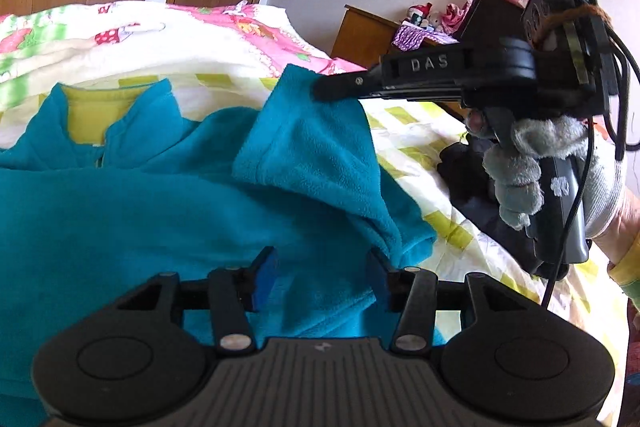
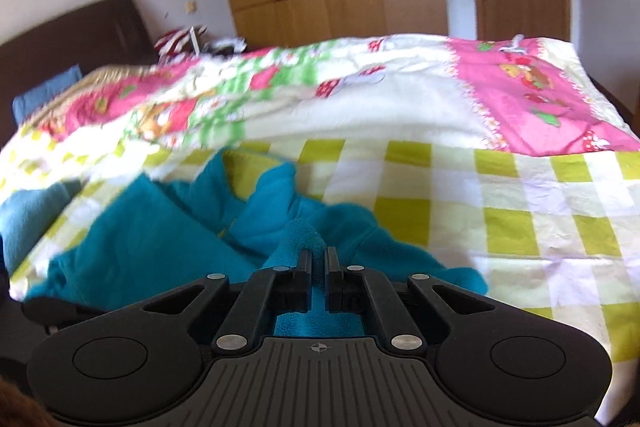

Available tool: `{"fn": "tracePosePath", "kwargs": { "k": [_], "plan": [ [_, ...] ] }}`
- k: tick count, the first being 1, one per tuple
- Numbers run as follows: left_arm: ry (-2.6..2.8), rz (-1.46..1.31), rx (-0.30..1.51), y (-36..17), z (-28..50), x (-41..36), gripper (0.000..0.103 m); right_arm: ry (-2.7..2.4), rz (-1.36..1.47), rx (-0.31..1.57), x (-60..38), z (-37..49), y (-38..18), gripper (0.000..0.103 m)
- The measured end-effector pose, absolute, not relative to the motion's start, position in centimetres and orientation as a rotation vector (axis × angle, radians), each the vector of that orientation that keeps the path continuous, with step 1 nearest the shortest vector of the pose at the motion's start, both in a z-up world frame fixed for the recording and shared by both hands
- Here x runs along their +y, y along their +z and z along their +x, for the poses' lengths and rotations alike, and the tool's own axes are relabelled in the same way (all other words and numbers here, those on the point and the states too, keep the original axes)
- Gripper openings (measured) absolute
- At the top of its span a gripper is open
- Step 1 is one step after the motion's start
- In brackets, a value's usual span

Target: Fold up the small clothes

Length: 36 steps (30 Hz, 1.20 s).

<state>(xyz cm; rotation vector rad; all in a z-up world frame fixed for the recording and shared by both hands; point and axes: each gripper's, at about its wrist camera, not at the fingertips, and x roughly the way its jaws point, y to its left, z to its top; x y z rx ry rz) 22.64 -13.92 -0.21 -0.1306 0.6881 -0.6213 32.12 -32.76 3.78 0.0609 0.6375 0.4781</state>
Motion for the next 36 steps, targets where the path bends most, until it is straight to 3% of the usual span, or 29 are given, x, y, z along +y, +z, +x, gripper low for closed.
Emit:
{"fn": "tracePosePath", "kwargs": {
  "k": [3, 8, 12, 15, 17, 21, 25, 27, 36],
  "plan": [
    [-0.574, -0.059, 0.623, 0.2, 22.0, -15.5, 0.069, 0.445, 0.12, 0.595, -34.3, 32.0, 4.8, 0.004],
    [-0.629, -0.021, 0.585, 0.6, 21.0, -16.8, 0.071, 0.399, 0.147, 0.601, -35.5, 31.9, 4.2, 0.004],
    [-0.672, 0.022, 0.745, -1.8, 22.7, -18.6, 0.07, 0.388, 0.202, 0.599, -36.5, 31.8, 3.5, 0.004],
    [-0.663, 0.132, 0.677, -1.5, 21.4, -19.8, 0.07, 0.328, 0.214, 0.602, -36.7, 31.9, 2.6, 0.005],
    [-0.689, 0.177, 0.64, -1.2, 20.2, -20.3, 0.071, 0.233, 0.14, 0.62, -36.3, 31.9, 2.0, 0.012],
    [-0.727, 0.2, 0.648, -1.5, 20.0, -20.8, 0.071, 0.14, 0.047, 0.589, -36.0, 29.7, 2.5, 0.014],
    [-0.728, 0.212, 0.64, -1.7, 19.7, -21.2, 0.073, 0.192, -0.005, 0.561, -34.1, 26.9, 4.4, 0.037],
    [-0.728, 0.206, 0.639, -1.7, 19.7, -21.0, 0.073, 0.277, -0.068, 0.615, -31.8, 26.4, 4.3, 0.044],
    [-0.723, 0.111, 0.694, -2.9, 18.6, -17.9, 0.073, 0.332, -0.363, 0.776, -25.8, 28.8, -0.1, 0.044]
  ]
}}
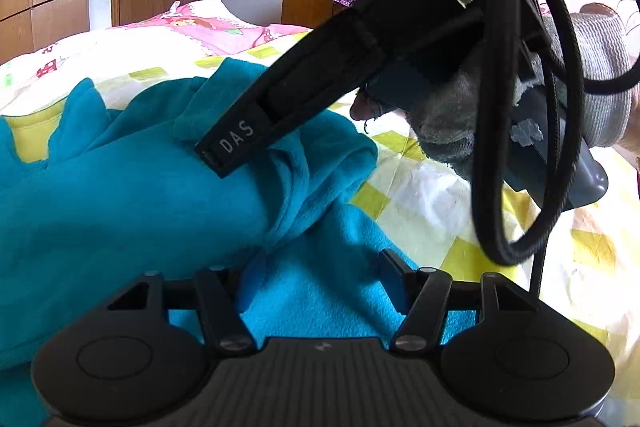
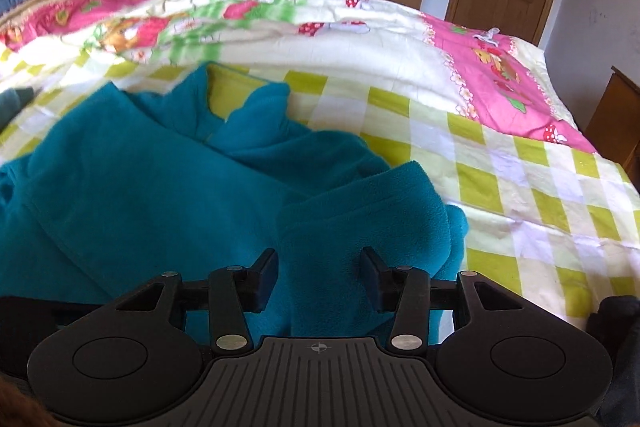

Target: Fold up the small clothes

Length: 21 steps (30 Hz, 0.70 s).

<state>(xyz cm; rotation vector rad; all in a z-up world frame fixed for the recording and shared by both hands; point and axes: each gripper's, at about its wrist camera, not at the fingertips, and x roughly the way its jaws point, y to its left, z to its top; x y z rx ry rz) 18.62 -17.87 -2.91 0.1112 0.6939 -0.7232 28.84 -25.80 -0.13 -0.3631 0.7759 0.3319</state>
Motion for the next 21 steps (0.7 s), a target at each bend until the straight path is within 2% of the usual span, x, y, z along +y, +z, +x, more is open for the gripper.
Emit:
{"fn": "tracePosePath", "kwargs": {
  "k": [2, 3, 4, 5, 10, 15, 18, 19, 21],
  "plan": [
    [-0.721, 0.102, 0.699, -3.1, 18.7, -17.7, 0.073, 0.306, -0.431, 0.754, -24.9, 28.4, -0.5, 0.043],
    [-0.72, 0.094, 0.698, -3.0, 18.7, -17.5, 0.073, 0.273, -0.453, 0.747, -24.7, 28.4, -0.6, 0.036],
    [-0.717, 0.083, 0.693, -2.8, 18.7, -17.0, 0.073, 0.233, -0.442, 0.746, -24.9, 28.8, -0.6, 0.013],
    [-0.712, 0.074, 0.685, -2.5, 18.7, -16.6, 0.073, 0.212, -0.378, 0.755, -25.5, 29.2, -0.1, 0.005],
    [-0.638, 0.038, 0.616, 0.2, 19.1, -13.2, 0.073, 0.245, 0.03, 0.682, -29.0, 29.9, 5.6, 0.005],
    [-0.525, 0.024, 0.485, 4.2, 18.0, -9.2, 0.076, 0.487, 0.417, 0.393, -30.6, 27.1, 11.7, 0.005],
    [-0.49, 0.019, 0.494, 3.5, 18.2, -8.4, 0.082, 0.388, 0.504, 0.349, -32.7, 25.7, 9.3, 0.005],
    [-0.488, 0.021, 0.529, 2.6, 18.7, -8.5, 0.082, 0.308, 0.5, 0.399, -33.5, 26.0, 7.3, 0.005],
    [-0.495, 0.013, 0.603, 1.0, 19.2, -8.7, 0.082, 0.103, 0.47, 0.612, -35.2, 27.7, 2.0, 0.005]
  ]
}}
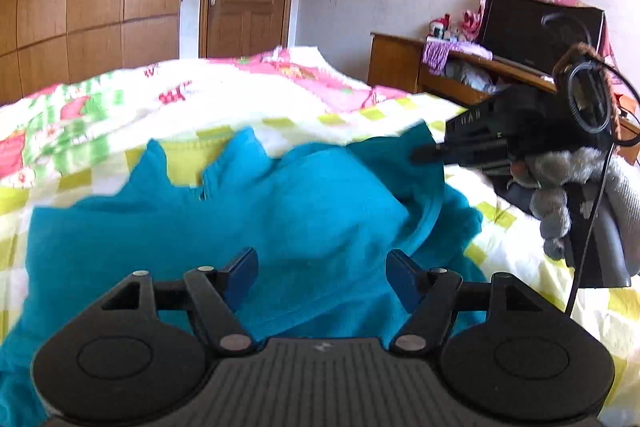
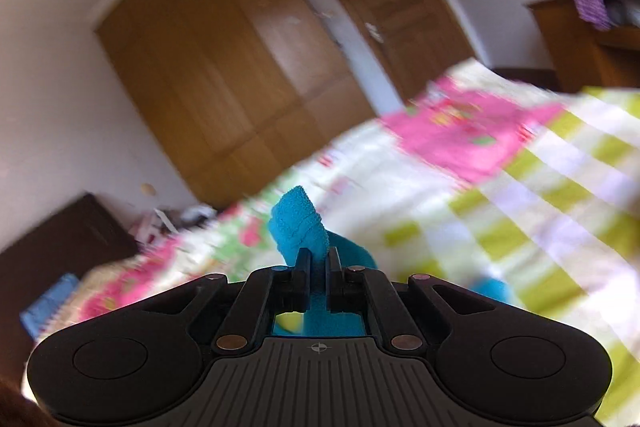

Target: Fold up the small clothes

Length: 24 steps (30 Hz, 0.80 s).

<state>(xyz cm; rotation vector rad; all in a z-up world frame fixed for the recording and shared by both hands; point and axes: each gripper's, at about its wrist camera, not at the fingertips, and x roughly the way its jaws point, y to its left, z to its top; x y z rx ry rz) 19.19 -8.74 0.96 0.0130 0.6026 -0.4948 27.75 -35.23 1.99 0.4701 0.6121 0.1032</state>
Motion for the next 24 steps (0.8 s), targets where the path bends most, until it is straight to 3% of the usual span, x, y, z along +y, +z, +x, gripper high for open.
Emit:
{"fn": "tracePosePath", "kwargs": {
  "k": [3, 11, 15, 17, 18, 21, 24],
  "plan": [
    [-0.508, 0.011, 0.633, -0.1, 19.1, -8.8, 0.082, 0.019, 0.497, 0.72, -37.2, 27.5, -1.8, 0.007],
    [-0.466, 0.001, 0.61, 0.1, 20.0, -8.0, 0.082, 0.028, 0.462, 0.696, -36.7, 26.4, -0.9, 0.014],
    [-0.424, 0.015, 0.614, -0.2, 20.2, -6.9, 0.082, 0.02, 0.456, 0.673, -36.4, 26.8, -0.2, 0.032],
    [-0.399, 0.027, 0.621, -0.4, 20.4, -6.2, 0.082, 0.012, 0.439, 0.67, -36.0, 27.2, 0.0, 0.035],
    [-0.387, 0.032, 0.627, -0.6, 20.6, -5.8, 0.082, 0.015, 0.434, 0.673, -35.8, 27.4, 0.2, 0.034],
    [-0.33, 0.032, 0.624, -0.3, 20.8, -4.0, 0.082, 0.04, 0.44, 0.709, -34.7, 28.6, 1.3, 0.008],
    [-0.266, -0.01, 0.577, 0.8, 20.5, -1.7, 0.082, 0.157, 0.568, 0.54, -34.6, 27.2, 5.2, 0.007]
  ]
}}
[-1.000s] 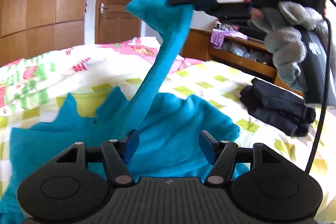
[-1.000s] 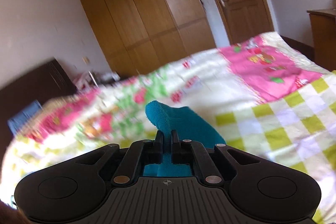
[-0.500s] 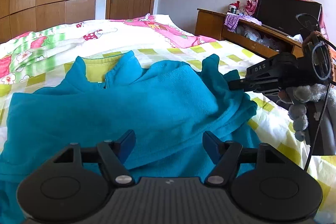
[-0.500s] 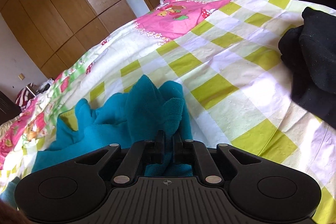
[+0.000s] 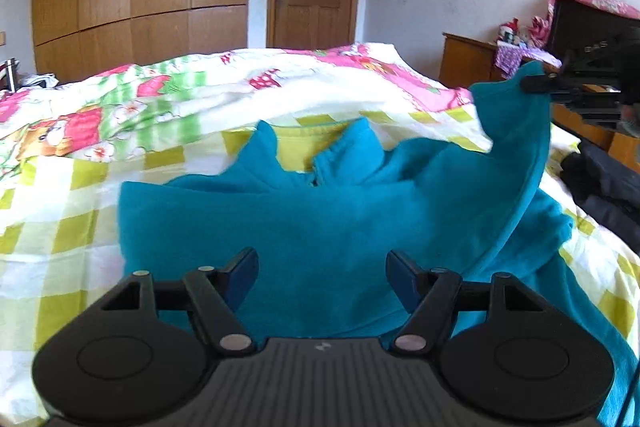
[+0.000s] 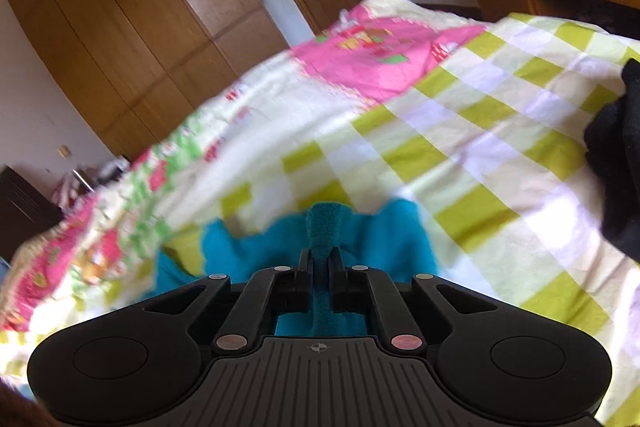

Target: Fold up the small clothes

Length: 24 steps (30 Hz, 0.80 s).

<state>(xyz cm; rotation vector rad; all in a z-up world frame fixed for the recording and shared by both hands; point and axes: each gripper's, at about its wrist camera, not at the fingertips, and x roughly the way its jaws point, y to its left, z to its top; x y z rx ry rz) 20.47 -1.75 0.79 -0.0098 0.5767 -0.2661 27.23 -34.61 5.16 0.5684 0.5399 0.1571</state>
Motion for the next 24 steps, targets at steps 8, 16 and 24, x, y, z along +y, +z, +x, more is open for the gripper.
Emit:
{"fn": "tracePosePath", "kwargs": {
  "k": [8, 16, 24],
  "plan": [
    [-0.123, 0.019, 0.692, -3.0, 22.0, 1.0, 0.081, -0.016, 0.432, 0.766, -35.3, 27.4, -1.6, 0.008],
    [-0.115, -0.012, 0.645, -2.2, 21.1, 1.8, 0.081, -0.035, 0.456, 0.744, -36.0, 26.4, -1.0, 0.02],
    [-0.021, -0.056, 0.62, -1.8, 20.2, 4.2, 0.081, -0.107, 0.443, 0.703, -35.9, 25.8, -0.8, 0.016]
  ]
}}
